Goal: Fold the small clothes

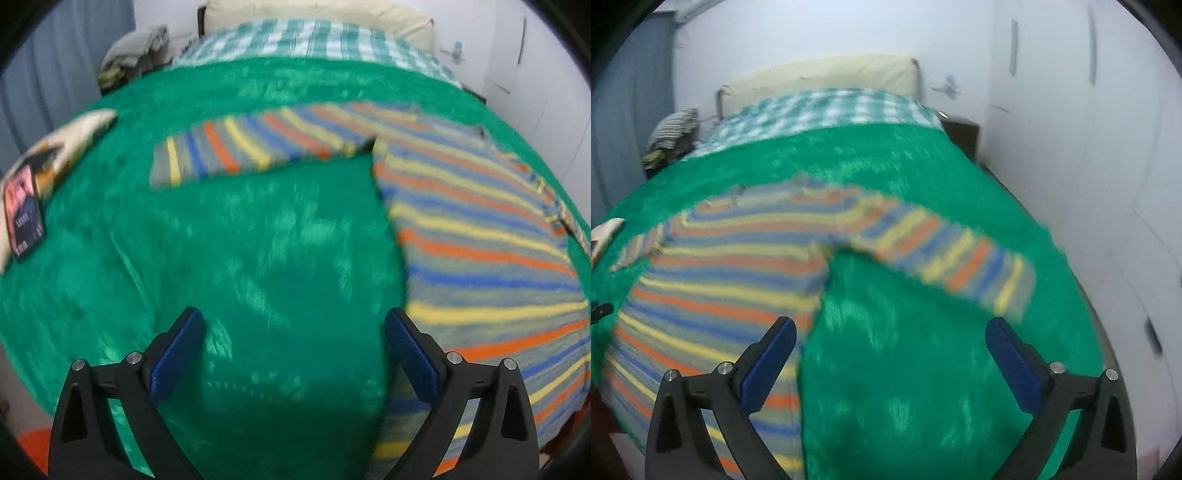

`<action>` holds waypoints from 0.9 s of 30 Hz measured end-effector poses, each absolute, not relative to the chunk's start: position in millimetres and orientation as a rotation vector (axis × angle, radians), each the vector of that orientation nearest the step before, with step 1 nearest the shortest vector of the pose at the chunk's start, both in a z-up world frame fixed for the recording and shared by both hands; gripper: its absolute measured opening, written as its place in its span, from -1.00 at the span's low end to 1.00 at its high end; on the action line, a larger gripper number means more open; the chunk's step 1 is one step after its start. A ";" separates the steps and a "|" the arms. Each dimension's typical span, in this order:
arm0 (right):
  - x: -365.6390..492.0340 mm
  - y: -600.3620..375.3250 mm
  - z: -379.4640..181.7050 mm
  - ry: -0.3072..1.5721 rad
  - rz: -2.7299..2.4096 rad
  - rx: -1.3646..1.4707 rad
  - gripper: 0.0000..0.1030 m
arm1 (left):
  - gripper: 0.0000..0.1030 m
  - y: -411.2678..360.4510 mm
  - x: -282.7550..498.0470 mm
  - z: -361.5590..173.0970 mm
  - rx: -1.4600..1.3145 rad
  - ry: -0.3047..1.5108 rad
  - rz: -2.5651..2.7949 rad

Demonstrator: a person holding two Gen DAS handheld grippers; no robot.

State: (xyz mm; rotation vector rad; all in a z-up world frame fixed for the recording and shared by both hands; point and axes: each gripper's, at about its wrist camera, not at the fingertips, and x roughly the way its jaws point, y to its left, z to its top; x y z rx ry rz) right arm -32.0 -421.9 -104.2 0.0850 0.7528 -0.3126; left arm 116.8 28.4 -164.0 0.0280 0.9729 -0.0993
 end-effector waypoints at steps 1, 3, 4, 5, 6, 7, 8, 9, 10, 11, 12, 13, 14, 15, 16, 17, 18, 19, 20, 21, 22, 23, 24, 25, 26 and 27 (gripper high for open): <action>-32.1 -421.3 -113.4 0.779 -0.331 0.101 0.96 | 0.92 30.4 117.1 -169.6 0.024 0.991 -0.103; -31.2 -425.3 -117.2 0.798 -0.337 0.125 0.96 | 0.94 32.9 117.8 -174.9 0.019 0.989 -0.109; -30.0 -426.8 -117.2 0.785 -0.334 0.131 0.96 | 0.96 33.3 118.6 -175.7 0.019 0.983 -0.109; -28.1 -427.7 -117.9 0.778 -0.340 0.127 0.96 | 0.97 33.2 119.4 -177.5 0.017 0.979 -0.106; -26.1 -429.0 -120.8 0.784 -0.352 0.123 0.96 | 0.99 34.4 116.2 -178.1 0.012 0.975 -0.102; -25.7 -430.2 -124.9 0.794 -0.362 0.126 0.96 | 0.99 34.1 115.2 -180.2 0.010 0.971 -0.097; -25.2 -431.8 -129.4 0.808 -0.367 0.138 0.96 | 0.99 33.1 113.3 -182.0 0.014 0.966 -0.092; -26.3 -432.6 -133.5 0.821 -0.368 0.146 0.96 | 0.99 32.3 112.6 -183.9 0.019 0.963 -0.090; -24.9 -433.3 -138.4 0.840 -0.366 0.150 0.96 | 0.99 31.7 111.9 -184.1 0.024 0.960 -0.089; -22.3 -434.2 -144.8 0.869 -0.359 0.155 0.96 | 0.99 30.8 111.7 -184.6 0.025 0.959 -0.090; -21.2 -434.8 -152.1 0.896 -0.352 0.170 0.96 | 0.99 31.0 111.5 -184.6 0.024 0.958 -0.091; -20.1 -436.1 -157.7 0.918 -0.348 0.184 0.96 | 0.99 31.4 111.2 -184.7 0.022 0.958 -0.092; -17.8 -439.1 -168.7 0.965 -0.341 0.217 0.96 | 0.99 32.0 110.6 -185.3 0.022 0.957 -0.094; -15.4 -442.8 -179.2 1.011 -0.338 0.249 0.97 | 0.99 32.1 110.1 -185.5 0.023 0.956 -0.094; -14.4 -444.5 -184.6 1.026 -0.339 0.259 0.98 | 0.99 31.9 109.5 -185.8 0.027 0.953 -0.093; -14.0 -443.8 -186.5 1.022 -0.341 0.253 1.00 | 0.99 30.9 108.5 -186.4 0.034 0.950 -0.091; -13.0 -442.4 -187.1 1.022 -0.346 0.243 1.00 | 0.99 30.3 108.1 -186.7 0.039 0.949 -0.089; -12.2 -441.1 -187.8 1.025 -0.352 0.232 1.00 | 0.99 29.9 107.7 -186.8 0.042 0.947 -0.087; -12.4 -440.2 -188.8 1.025 -0.354 0.224 1.00 | 0.99 29.8 107.1 -187.3 0.041 0.947 -0.086; -12.5 -440.3 -188.8 1.024 -0.353 0.223 1.00 | 0.99 29.8 107.4 -187.4 0.041 0.948 -0.087; -12.4 -441.1 -188.4 1.023 -0.352 0.225 1.00 | 0.99 29.7 107.1 -187.5 0.040 0.948 -0.087; -12.5 -441.6 -188.9 1.022 -0.350 0.226 1.00 | 0.99 29.6 107.0 -187.5 0.041 0.948 -0.086; -12.4 -442.0 -189.1 1.021 -0.350 0.226 1.00 | 0.99 29.1 106.7 -187.5 0.042 0.947 -0.086; -12.8 -441.0 -189.0 1.020 -0.351 0.224 1.00 | 0.99 29.1 106.7 -187.5 0.042 0.947 -0.086; -13.1 -440.3 -189.4 1.021 -0.353 0.219 1.00 | 0.99 29.0 106.3 -187.4 0.043 0.947 -0.086; -13.4 -439.4 -189.9 1.021 -0.356 0.213 1.00 | 0.99 29.0 106.4 -187.4 0.043 0.947 -0.086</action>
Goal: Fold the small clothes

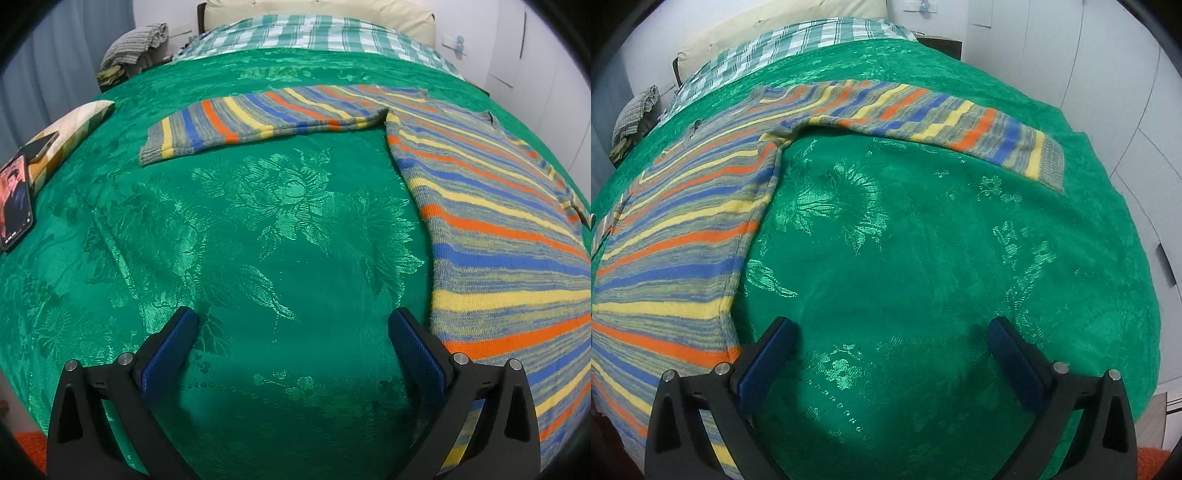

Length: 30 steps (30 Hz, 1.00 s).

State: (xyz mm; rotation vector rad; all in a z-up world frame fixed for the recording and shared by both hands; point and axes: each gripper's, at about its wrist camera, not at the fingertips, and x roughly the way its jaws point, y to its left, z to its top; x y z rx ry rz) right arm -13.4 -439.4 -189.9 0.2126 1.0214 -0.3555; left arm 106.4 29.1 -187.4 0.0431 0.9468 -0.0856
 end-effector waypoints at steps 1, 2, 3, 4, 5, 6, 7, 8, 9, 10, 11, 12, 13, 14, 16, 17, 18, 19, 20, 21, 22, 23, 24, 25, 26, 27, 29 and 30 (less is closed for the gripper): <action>-13.7 -438.1 -189.6 1.022 -0.357 0.209 1.00 | 0.99 29.1 106.2 -187.3 0.044 0.946 -0.085; -13.4 -437.7 -189.6 1.022 -0.358 0.207 1.00 | 0.99 29.0 106.0 -187.4 0.044 0.946 -0.084; -13.0 -437.9 -189.2 1.022 -0.359 0.206 1.00 | 0.99 29.0 105.8 -187.5 0.045 0.946 -0.084; -13.0 -437.9 -189.1 1.022 -0.358 0.207 1.00 | 0.99 29.0 105.7 -187.4 0.045 0.946 -0.083; -12.9 -437.9 -189.1 1.022 -0.358 0.206 1.00 | 0.99 28.9 105.6 -187.4 0.045 0.946 -0.083; -12.7 -437.9 -189.2 1.022 -0.359 0.206 1.00 | 0.99 28.9 105.5 -187.4 0.046 0.946 -0.083; -12.6 -437.9 -189.2 1.022 -0.359 0.206 1.00 | 0.99 28.9 105.6 -187.4 0.046 0.946 -0.083; -12.5 -437.9 -189.4 1.022 -0.359 0.205 1.00 | 0.99 28.9 105.6 -187.4 0.046 0.946 -0.083; -12.5 -437.9 -189.5 1.022 -0.360 0.204 1.00 | 0.99 28.9 105.5 -187.4 0.046 0.945 -0.083; -13.0 -438.1 -189.2 1.022 -0.361 0.203 1.00 | 0.99 28.9 105.5 -187.4 0.046 0.945 -0.083; -13.2 -438.0 -189.1 1.021 -0.362 0.201 1.00 | 0.99 29.0 105.5 -187.4 0.046 0.945 -0.083; -13.3 -437.9 -189.0 1.021 -0.363 0.200 1.00 | 0.99 29.1 105.5 -187.4 0.048 0.945 -0.082; -13.5 -437.4 -189.0 1.021 -0.364 0.199 1.00 | 0.99 29.1 105.5 -187.5 0.049 0.944 -0.081; -13.2 -437.4 -189.1 1.021 -0.364 0.198 1.00 | 0.99 29.2 105.5 -187.5 0.049 0.943 -0.081; -13.4 -437.0 -189.0 1.021 -0.364 0.197 1.00 | 0.99 29.1 105.4 -187.4 0.051 0.943 -0.079; -13.5 -437.1 -189.0 1.020 -0.365 0.197 1.00 | 0.99 29.2 105.5 -187.5 0.052 0.942 -0.078; -13.3 -437.1 -189.0 1.021 -0.364 0.197 1.00 | 0.99 29.3 105.5 -187.5 0.053 0.942 -0.078; -14.1 -436.4 -188.8 1.021 -0.365 0.197 1.00 | 0.99 29.1 105.4 -187.5 0.052 0.942 -0.078; -14.2 -436.4 -188.8 1.020 -0.366 0.195 1.00 | 0.99 29.1 105.5 -187.4 0.052 0.942 -0.078; -13.7 -436.3 -188.8 1.020 -0.366 0.194 1.00 | 0.99 29.1 105.5 -187.5 0.052 0.942 -0.078; -13.7 -436.3 -188.8 1.020 -0.367 0.194 1.00 | 0.99 29.1 105.5 -187.5 0.052 0.942 -0.078; -13.7 -436.3 -188.7 1.020 -0.367 0.193 1.00 | 0.99 29.2 105.6 -187.5 0.052 0.942 -0.078; -13.7 -436.4 -188.6 1.020 -0.367 0.193 1.00 | 0.99 29.2 105.5 -187.5 0.052 0.942 -0.078; -13.7 -436.3 -188.6 1.020 -0.367 0.193 1.00 | 0.99 29.6 105.7 -187.6 0.052 0.942 -0.078; -13.7 -436.2 -188.7 1.020 -0.367 0.193 1.00 | 0.99 29.1 105.5 -187.5 0.053 0.941 -0.078; -13.7 -436.3 -188.7 1.020 -0.367 0.193 1.00 | 0.99 29.1 105.5 -187.5 0.053 0.941 -0.078; -13.7 -436.2 -188.7 1.020 -0.367 0.193 1.00 | 0.99 29.2 105.5 -187.6 0.053 0.941 -0.078; -13.7 -436.3 -188.7 1.020 -0.367 0.193 1.00 | 0.99 29.1 105.6 -187.6 0.053 0.941 -0.078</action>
